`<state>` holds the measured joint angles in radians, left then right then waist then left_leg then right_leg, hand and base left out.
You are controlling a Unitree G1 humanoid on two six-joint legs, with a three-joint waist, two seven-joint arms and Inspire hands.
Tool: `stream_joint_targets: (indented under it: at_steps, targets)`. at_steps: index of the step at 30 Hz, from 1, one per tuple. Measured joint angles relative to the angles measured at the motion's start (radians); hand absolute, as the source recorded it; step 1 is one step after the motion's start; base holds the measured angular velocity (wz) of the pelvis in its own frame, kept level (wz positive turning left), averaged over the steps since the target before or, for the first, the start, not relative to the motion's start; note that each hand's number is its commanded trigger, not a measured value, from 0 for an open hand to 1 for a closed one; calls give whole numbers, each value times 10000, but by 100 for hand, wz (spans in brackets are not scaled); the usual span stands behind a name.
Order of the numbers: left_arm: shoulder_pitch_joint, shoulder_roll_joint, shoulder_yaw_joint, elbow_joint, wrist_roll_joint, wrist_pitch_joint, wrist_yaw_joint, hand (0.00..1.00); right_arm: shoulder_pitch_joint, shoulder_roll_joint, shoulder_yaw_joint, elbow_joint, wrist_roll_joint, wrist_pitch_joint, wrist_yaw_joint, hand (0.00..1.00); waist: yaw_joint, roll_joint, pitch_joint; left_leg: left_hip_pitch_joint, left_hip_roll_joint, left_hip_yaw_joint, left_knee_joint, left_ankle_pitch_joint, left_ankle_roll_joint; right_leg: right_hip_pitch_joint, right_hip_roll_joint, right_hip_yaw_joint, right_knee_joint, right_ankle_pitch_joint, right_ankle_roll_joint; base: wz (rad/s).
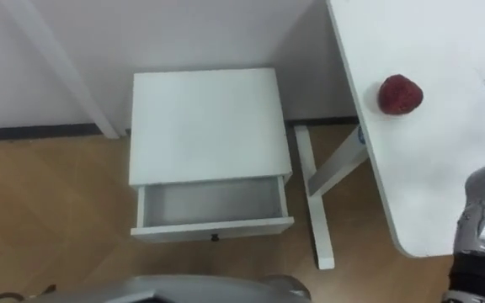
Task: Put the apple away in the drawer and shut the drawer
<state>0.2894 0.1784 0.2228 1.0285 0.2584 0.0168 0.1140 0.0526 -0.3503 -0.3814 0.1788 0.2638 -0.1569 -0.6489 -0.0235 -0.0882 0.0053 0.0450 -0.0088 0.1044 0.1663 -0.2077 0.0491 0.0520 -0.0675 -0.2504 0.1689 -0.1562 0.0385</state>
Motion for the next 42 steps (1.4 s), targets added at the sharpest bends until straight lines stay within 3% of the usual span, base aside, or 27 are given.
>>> stream_joint_targets:
  at_steps: [4,13,19,31,37,42]
  targets:
    - [7,10,-7,-153,6,0,-103,0,-26,-138,572,29,-330,201,1107,0,152,-107,-30,3,-3,-24,-1,0,0,12,-4,-14,0,0,0,1]
    - [179,226,-160,-270,-24,1,-80,0,-321,-492,882,981,-676,497,2809,0,173,-89,-12,43,-17,-220,41,1,0,185,-22,-198,-25,-2,3,7]
    - [218,268,-396,-278,-25,-2,-84,0,-320,-492,1329,1296,-1325,617,3666,0,201,-55,12,40,-17,-232,66,2,-1,199,-32,-245,-21,-2,3,1]
    - [128,288,-397,-335,-25,-28,-82,0,-321,-493,1400,1762,-2660,625,4579,0,282,-105,2,48,-21,-239,62,2,-1,190,-35,-233,-18,-2,3,0]
    - [105,333,-578,-215,-31,-107,0,0,-266,-488,1951,2534,-2672,618,4724,0,290,-117,-1,38,-21,-238,71,1,-1,177,-38,-246,-14,-2,3,0]
    - [85,334,-804,-180,-20,-119,50,0,-217,-485,2146,2586,-2837,618,4997,0,282,-16,26,25,-20,-215,72,0,-1,156,-31,-213,-12,-2,2,0]
